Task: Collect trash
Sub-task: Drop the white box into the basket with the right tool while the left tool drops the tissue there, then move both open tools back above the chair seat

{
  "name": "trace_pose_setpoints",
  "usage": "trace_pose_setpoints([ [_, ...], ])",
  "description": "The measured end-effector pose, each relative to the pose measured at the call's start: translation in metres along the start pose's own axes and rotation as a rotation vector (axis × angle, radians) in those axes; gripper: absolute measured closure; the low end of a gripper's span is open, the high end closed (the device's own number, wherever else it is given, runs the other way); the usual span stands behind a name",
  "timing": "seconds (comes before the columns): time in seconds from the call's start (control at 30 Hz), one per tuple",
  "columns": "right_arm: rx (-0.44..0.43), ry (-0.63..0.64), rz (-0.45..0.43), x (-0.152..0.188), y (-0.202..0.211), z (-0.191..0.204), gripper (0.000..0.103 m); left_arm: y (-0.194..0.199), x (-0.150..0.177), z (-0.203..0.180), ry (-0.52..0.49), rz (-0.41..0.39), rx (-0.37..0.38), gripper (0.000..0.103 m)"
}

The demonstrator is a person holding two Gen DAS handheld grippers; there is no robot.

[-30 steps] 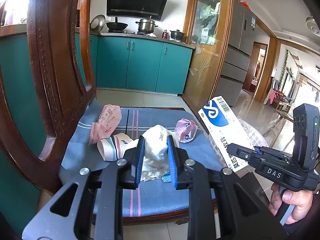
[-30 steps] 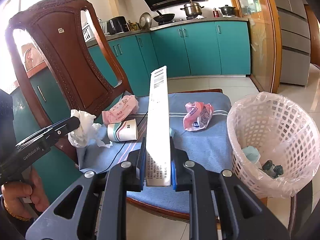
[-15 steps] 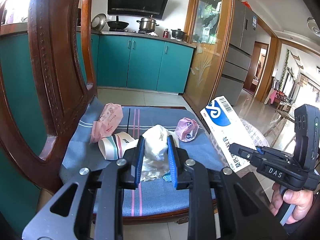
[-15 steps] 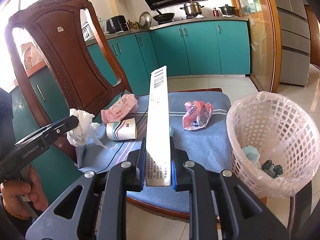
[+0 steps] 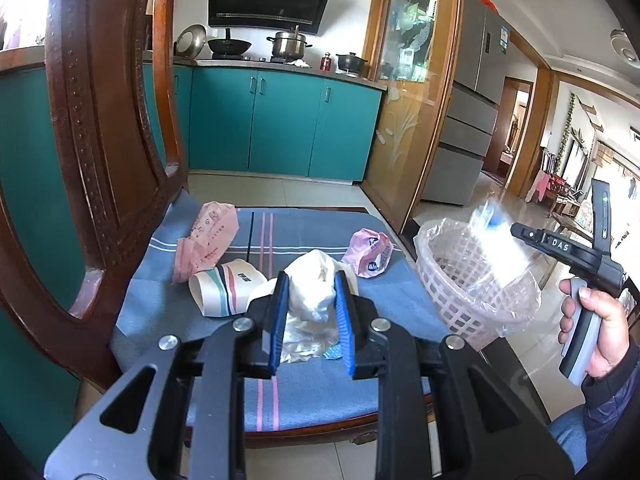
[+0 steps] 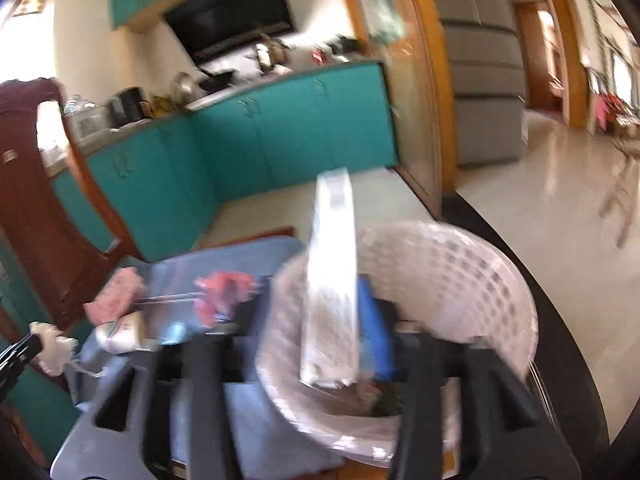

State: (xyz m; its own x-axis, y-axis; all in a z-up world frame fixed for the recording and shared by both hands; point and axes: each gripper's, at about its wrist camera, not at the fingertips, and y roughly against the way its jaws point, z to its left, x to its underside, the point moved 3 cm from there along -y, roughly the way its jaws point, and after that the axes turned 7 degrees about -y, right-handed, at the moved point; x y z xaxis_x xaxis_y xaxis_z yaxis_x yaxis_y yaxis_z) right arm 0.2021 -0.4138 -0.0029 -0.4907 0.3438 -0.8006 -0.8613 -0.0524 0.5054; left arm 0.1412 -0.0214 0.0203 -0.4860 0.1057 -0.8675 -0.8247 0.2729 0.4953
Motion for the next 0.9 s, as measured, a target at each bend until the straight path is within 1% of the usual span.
trace_pose_setpoints([
  [0.03, 0.004, -0.048, -0.013, -0.003, 0.004, -0.008, 0.032, -0.001, 0.000, -0.002, -0.003, 0.000, 0.004, 0.079],
  [0.1, -0.025, -0.111, -0.082, -0.009, 0.020, -0.016, 0.026, -0.001, 0.000, -0.004, -0.009, -0.003, 0.007, 0.079],
  [0.13, -0.026, -0.126, -0.128, -0.013, 0.030, -0.018, 0.022, -0.002, 0.000, -0.006, -0.014, -0.004, 0.009, 0.079],
  [0.2, -0.019, -0.153, -0.200, -0.017, 0.044, -0.022, 0.016, -0.005, 0.002, -0.012, -0.029, 0.002, 0.022, 0.079],
  [0.23, -0.015, -0.178, -0.236, -0.019, 0.051, -0.026, 0.016, -0.007, 0.003, -0.016, -0.038, 0.004, 0.028, 0.079],
  [0.3, -0.003, -0.223, -0.273, -0.022, 0.057, -0.035, 0.016, -0.014, 0.003, -0.027, -0.062, 0.014, 0.042, 0.079],
  [0.33, 0.006, -0.241, -0.282, -0.023, 0.057, -0.039, 0.016, -0.017, 0.001, -0.031, -0.064, 0.018, 0.052, 0.079],
  [0.4, 0.025, -0.281, -0.296, -0.025, 0.057, -0.049, 0.016, -0.028, -0.006, -0.052, -0.057, 0.029, 0.085, 0.079],
  [0.47, 0.040, -0.314, -0.312, -0.027, 0.057, -0.056, 0.016, -0.039, -0.019, -0.080, -0.068, 0.034, 0.152, 0.079],
  [0.53, 0.052, -0.328, -0.325, -0.025, 0.058, -0.059, 0.016, -0.054, -0.040, -0.121, -0.106, 0.019, 0.231, 0.078],
  [0.57, 0.056, -0.337, -0.322, -0.024, 0.057, -0.061, 0.016, -0.061, -0.049, -0.138, -0.120, 0.010, 0.256, 0.076],
  [0.6, 0.060, -0.354, -0.320, -0.024, 0.056, -0.064, 0.016, -0.070, -0.060, -0.156, -0.129, -0.001, 0.283, 0.073],
  [0.63, 0.060, -0.366, -0.318, -0.022, 0.056, -0.066, 0.016, -0.077, -0.067, -0.168, -0.129, -0.007, 0.298, 0.062],
  [0.67, 0.057, -0.381, -0.313, -0.022, 0.055, -0.069, 0.016, -0.089, -0.076, -0.182, -0.127, -0.008, 0.304, 0.039],
  [0.73, 0.061, -0.390, -0.318, -0.020, 0.058, -0.068, 0.016, -0.109, -0.084, -0.196, -0.125, 0.010, 0.263, 0.020],
  [0.83, 0.049, -0.384, -0.304, -0.019, 0.058, -0.070, 0.016, -0.114, -0.081, -0.189, -0.111, 0.037, 0.216, 0.020],
  [0.9, 0.041, -0.365, -0.297, -0.017, 0.059, -0.066, 0.016, -0.099, -0.072, -0.167, -0.103, 0.020, 0.199, 0.016],
])
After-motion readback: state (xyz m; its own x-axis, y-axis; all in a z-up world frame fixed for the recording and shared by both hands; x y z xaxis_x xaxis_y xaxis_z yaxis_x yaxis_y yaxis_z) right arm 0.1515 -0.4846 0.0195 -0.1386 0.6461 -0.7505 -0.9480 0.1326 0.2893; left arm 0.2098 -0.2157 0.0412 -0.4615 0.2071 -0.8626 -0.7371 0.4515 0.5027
